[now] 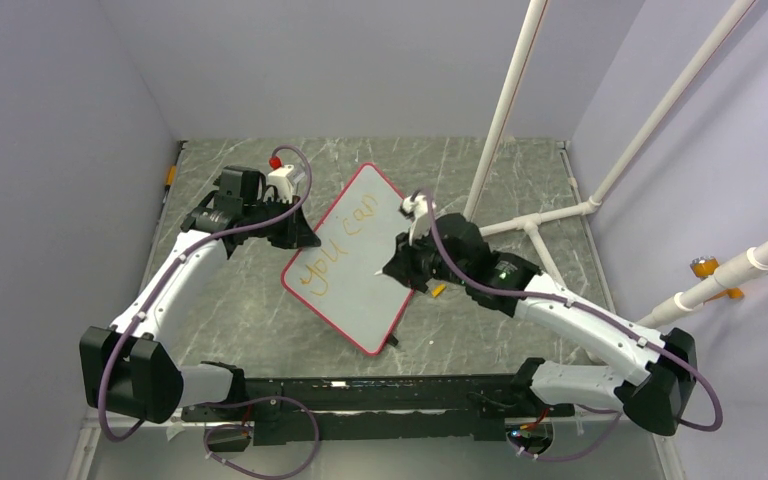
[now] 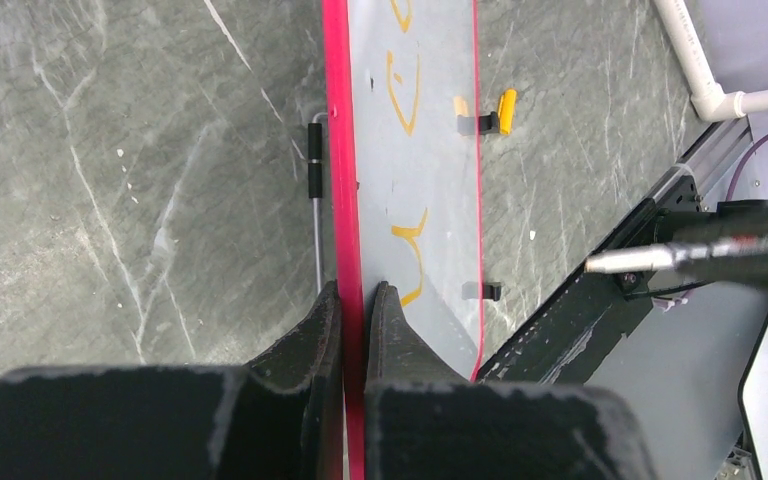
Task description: Write a sentence on the whiteboard
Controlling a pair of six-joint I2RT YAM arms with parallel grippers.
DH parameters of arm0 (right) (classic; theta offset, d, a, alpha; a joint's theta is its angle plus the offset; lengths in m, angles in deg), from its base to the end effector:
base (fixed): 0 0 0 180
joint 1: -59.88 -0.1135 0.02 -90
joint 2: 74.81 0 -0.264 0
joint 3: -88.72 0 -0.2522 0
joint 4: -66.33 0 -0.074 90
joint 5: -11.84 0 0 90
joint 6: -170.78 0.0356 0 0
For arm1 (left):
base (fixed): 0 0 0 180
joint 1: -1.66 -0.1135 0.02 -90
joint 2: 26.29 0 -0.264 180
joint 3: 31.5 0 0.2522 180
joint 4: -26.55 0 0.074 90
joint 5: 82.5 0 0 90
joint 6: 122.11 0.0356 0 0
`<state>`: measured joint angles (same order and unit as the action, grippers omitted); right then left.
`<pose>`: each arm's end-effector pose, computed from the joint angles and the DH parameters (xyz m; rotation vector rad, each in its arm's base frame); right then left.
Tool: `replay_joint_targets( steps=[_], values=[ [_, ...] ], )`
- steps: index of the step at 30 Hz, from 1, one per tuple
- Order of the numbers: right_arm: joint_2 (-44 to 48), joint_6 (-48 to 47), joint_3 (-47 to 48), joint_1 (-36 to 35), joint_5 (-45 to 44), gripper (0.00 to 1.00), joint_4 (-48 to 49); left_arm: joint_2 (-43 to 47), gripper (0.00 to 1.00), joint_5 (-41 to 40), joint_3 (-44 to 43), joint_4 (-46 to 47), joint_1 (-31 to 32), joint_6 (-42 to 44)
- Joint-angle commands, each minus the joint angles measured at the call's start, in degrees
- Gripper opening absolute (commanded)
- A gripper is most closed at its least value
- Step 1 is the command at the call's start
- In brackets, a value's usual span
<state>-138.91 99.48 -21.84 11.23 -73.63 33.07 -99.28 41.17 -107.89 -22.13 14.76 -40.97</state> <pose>0.1647 0.1914 0.3232 -0.6066 2.0693 0.7903 0.2560 -0.0798 0.3073 0.3780 2.3298 -0.8792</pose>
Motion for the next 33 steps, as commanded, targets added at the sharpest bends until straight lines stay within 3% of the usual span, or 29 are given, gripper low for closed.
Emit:
replay_joint_targets(
  steps=[1,16,33],
  values=[
    [2.00,-2.84,-1.44,-5.94,-1.13,0.00,6.34,1.52,0.00,-7.69,0.14,2.75,-0.01,5.57],
    [1.48,-3.14,-3.78,-11.25,-3.86,0.00,13.45,2.57,0.00,-16.06,0.08,1.55,0.00,5.28],
    [-7.94,-5.51,-2.35,-12.00,0.01,0.00,16.49,2.08,0.00,-19.17,-0.10,0.84,-0.01,5.25]
  ],
)
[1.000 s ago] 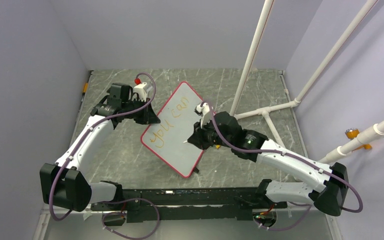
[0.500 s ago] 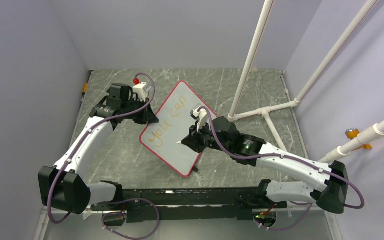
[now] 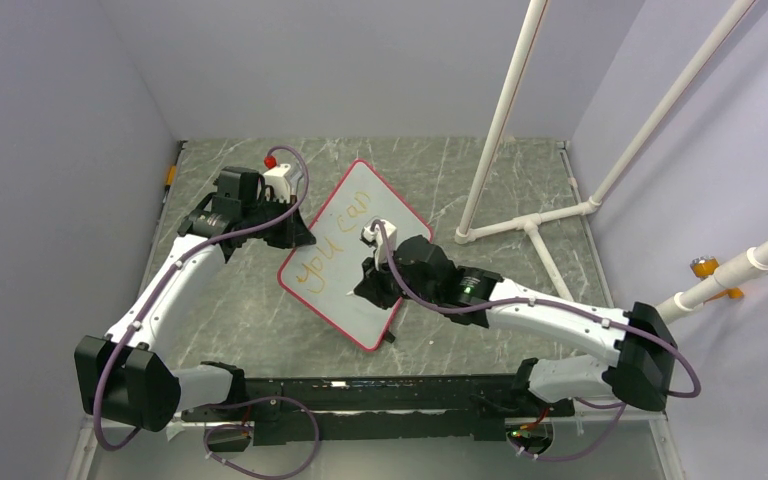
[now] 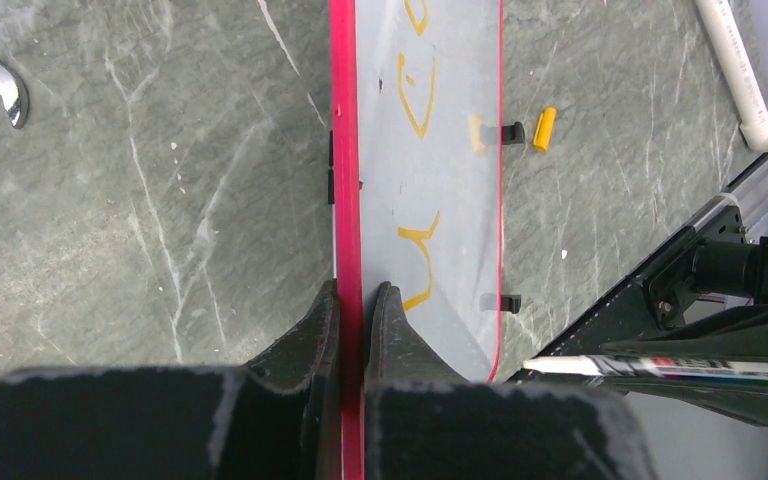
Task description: Write a sentence on the whiteboard
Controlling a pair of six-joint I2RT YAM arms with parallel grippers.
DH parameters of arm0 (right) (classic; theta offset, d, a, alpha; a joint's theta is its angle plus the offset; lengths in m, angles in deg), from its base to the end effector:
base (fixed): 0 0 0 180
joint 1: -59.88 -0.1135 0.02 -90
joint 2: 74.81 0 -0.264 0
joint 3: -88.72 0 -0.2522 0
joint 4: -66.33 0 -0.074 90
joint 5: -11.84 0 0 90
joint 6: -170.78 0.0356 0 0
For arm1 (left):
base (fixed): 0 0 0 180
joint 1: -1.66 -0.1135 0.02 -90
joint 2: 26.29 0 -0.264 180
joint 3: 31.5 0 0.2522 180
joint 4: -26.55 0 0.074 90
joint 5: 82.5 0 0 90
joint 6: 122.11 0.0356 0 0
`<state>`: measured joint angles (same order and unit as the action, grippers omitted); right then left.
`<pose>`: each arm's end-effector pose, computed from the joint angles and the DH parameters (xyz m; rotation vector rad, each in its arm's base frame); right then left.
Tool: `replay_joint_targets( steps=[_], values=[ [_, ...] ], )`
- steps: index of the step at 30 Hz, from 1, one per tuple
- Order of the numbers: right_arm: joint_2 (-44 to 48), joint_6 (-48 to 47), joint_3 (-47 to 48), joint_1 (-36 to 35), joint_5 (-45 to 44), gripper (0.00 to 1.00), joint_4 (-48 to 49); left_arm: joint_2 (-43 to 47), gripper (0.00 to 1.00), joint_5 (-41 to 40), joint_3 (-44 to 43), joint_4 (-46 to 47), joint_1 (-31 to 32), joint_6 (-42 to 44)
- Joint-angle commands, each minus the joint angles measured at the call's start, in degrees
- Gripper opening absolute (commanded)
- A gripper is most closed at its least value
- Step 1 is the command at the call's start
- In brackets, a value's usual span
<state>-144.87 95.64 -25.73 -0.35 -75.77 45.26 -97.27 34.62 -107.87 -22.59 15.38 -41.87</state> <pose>0.1378 0.2440 0.2945 -0.8466 1.9529 0.8523 0.2501 -0.0778 0.3137 0.3215 2.3287 -0.7554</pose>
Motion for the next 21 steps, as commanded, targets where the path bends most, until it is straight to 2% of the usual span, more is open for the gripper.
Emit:
replay_joint_targets(
  steps=[1,21],
  values=[
    [-2.44,-1.72,1.68,-0.32,2.59,0.00,4.70,-0.03,0.00,-12.61,-0.10,1.34,-0.66,6.15],
    [-6.60,-1.50,2.34,-0.36,5.41,0.00,9.21,0.40,0.00,-11.92,-0.08,1.36,-0.62,6.15]
  ],
)
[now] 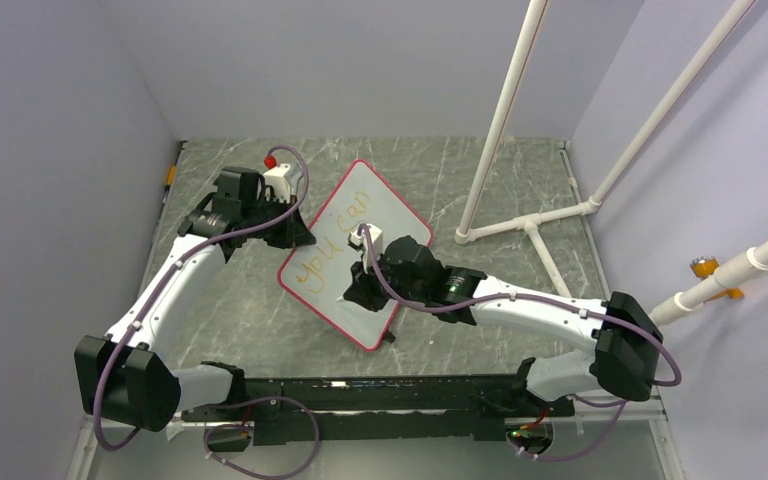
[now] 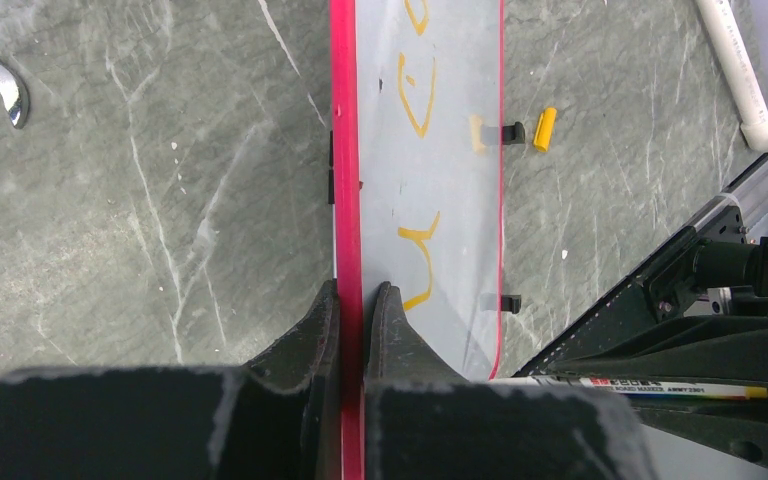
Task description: Write a sentence on the whiteboard
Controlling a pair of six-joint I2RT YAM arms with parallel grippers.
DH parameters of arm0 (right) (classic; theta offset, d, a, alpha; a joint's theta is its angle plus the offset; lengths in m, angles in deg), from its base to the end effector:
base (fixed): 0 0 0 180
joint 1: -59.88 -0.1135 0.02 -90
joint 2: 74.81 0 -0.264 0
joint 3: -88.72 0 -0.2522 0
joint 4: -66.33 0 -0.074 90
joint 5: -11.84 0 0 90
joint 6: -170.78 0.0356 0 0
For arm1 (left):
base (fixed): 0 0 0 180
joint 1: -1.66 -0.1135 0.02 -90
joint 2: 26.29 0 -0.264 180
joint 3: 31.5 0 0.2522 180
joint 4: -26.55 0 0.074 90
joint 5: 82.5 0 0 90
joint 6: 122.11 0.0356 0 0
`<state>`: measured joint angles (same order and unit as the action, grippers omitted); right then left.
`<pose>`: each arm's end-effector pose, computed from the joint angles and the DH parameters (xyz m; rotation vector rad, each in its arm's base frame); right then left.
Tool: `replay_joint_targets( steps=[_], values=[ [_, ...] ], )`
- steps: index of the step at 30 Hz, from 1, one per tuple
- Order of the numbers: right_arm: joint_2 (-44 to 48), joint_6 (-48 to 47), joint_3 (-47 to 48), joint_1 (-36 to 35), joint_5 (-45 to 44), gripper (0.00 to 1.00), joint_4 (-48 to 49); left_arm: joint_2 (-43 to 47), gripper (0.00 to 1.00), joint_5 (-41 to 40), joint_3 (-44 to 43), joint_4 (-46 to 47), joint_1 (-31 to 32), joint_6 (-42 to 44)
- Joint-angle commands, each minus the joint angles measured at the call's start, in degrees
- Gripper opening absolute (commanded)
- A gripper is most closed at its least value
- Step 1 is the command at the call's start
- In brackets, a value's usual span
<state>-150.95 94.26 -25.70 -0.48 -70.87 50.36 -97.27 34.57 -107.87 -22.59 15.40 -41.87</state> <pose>0.1457 0.2651 0.2748 -0.9373 1.9480 0.9125 0.2501 -0.0778 0.3137 0.3215 2.3288 -0.7545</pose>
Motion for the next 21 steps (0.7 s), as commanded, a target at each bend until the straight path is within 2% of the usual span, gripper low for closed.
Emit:
replay_joint_targets(
  steps=[1,21],
  values=[
    [-0.63,-0.04,2.35,-0.20,0.39,0.00,4.21,0.40,0.00,-11.87,-0.14,1.39,-0.64,6.14],
    [-2.38,0.46,-1.19,-0.21,-0.80,0.00,4.95,0.40,0.00,-11.51,-0.03,1.46,-0.64,6.07]
  ],
)
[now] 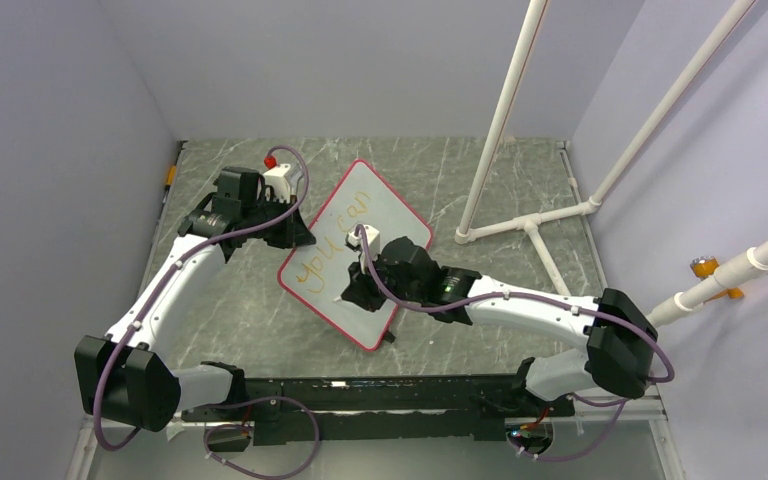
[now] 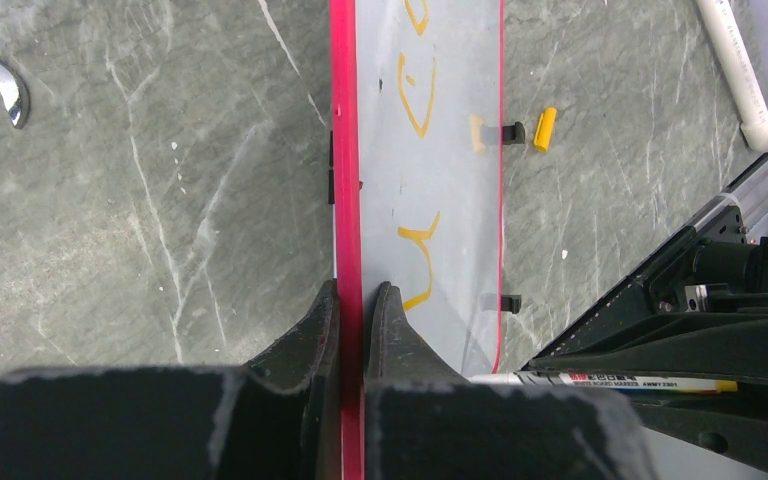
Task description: Write a sentence on the whiteboard
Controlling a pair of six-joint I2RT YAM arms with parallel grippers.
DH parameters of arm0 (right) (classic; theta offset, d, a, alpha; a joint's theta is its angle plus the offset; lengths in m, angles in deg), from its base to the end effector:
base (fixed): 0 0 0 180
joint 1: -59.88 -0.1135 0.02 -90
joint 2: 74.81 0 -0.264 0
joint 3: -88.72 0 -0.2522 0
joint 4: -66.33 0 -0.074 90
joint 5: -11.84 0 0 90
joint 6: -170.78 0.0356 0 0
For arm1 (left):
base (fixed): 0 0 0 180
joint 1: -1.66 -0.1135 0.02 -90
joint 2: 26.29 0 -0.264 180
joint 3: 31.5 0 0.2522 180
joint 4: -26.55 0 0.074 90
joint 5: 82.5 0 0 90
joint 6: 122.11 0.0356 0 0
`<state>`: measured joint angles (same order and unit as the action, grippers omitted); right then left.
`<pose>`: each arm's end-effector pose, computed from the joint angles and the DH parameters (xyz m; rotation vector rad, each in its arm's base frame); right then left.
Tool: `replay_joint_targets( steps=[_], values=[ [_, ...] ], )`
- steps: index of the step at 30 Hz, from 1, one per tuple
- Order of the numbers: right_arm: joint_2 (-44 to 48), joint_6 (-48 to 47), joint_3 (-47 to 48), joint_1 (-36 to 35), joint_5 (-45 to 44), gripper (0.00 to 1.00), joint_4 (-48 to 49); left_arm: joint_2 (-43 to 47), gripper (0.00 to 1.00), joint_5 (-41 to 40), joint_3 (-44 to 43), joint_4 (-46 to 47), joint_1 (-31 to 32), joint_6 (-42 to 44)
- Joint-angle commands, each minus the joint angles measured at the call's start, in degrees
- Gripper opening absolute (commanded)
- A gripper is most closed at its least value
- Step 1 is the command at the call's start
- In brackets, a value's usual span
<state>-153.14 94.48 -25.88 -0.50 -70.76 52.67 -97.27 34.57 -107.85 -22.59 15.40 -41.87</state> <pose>0.1493 0.2719 0.2667 -0.9360 1.9511 0.9162 0.2501 -0.0778 0.3136 0.3214 2.3291 -0.7545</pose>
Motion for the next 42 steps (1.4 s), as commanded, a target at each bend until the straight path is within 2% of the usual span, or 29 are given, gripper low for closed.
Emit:
replay_joint_targets(
  steps=[1,15,26,42],
  values=[
    [-0.09,0.29,-1.42,-0.18,-1.05,0.00,2.67,0.40,0.00,-11.51,-0.06,1.45,-0.64,6.07],
    [1.77,0.58,-5.12,-0.18,-4.37,0.00,1.45,0.36,0.00,-11.25,0.01,1.63,-0.65,6.07],
    [-1.39,-0.87,0.12,-0.18,-9.86,0.00,-1.45,0.71,0.00,-10.51,0.22,2.05,-0.60,6.07],
    [-5.09,-2.54,7.00,-0.18,-9.77,0.00,-2.25,0.58,0.00,-9.98,0.14,1.97,-0.65,6.16]
  ],
)
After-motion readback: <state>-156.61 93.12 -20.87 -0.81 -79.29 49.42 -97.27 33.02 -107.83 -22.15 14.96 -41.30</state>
